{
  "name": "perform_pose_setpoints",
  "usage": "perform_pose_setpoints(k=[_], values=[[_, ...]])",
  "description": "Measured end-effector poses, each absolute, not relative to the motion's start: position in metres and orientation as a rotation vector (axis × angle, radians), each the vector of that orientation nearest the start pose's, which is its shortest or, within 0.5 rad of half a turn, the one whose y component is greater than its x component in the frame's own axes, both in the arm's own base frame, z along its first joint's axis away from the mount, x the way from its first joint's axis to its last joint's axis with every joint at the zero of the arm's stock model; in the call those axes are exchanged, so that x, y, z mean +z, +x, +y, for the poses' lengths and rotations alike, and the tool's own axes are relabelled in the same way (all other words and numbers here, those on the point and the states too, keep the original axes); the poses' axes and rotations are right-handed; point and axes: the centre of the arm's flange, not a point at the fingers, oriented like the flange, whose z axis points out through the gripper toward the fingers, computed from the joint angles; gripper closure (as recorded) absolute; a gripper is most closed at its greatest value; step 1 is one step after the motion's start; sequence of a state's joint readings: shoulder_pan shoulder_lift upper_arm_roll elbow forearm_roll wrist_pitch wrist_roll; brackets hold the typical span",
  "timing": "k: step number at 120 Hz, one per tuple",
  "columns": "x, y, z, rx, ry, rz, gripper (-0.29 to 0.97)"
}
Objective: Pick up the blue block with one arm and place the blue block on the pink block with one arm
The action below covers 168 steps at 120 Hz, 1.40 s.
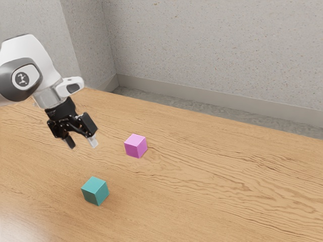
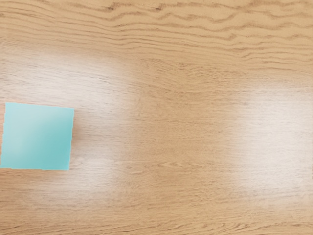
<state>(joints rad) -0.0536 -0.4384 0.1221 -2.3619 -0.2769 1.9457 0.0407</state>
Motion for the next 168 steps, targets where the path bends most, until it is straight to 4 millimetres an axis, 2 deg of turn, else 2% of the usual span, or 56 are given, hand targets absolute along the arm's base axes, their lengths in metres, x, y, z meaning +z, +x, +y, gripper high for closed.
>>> perform_pose_setpoints(k=[14,26,42,59,69,81,96,108,124,138,168], values=[[0.501,0.418,0.022,-0.085,-3.405,-0.182,0.0],[0.497,0.414,0.0,-0.078,-3.359,-0.064,0.0],[0.45,0.429,0.019,0.05,-3.324,-0.137,0.0],[0.394,0.446,0.024,0.164,-3.279,-0.181,0.0],[0.365,0.438,0.025,0.194,-3.267,-0.204,0.0],[0.349,0.419,0.019,0.192,-3.269,-0.222,0.0],[0.339,0.413,0.003,0.187,-3.27,-0.22,0.0],[0.333,0.41,-0.001,0.193,-3.269,-0.232,0.0],[0.333,0.414,-0.019,0.13,-3.25,-0.12,0.0],[0.334,0.417,-0.009,0.08,-3.244,-0.13,0.0],[0.307,0.43,0.01,0.103,-3.229,-0.161,0.0]])
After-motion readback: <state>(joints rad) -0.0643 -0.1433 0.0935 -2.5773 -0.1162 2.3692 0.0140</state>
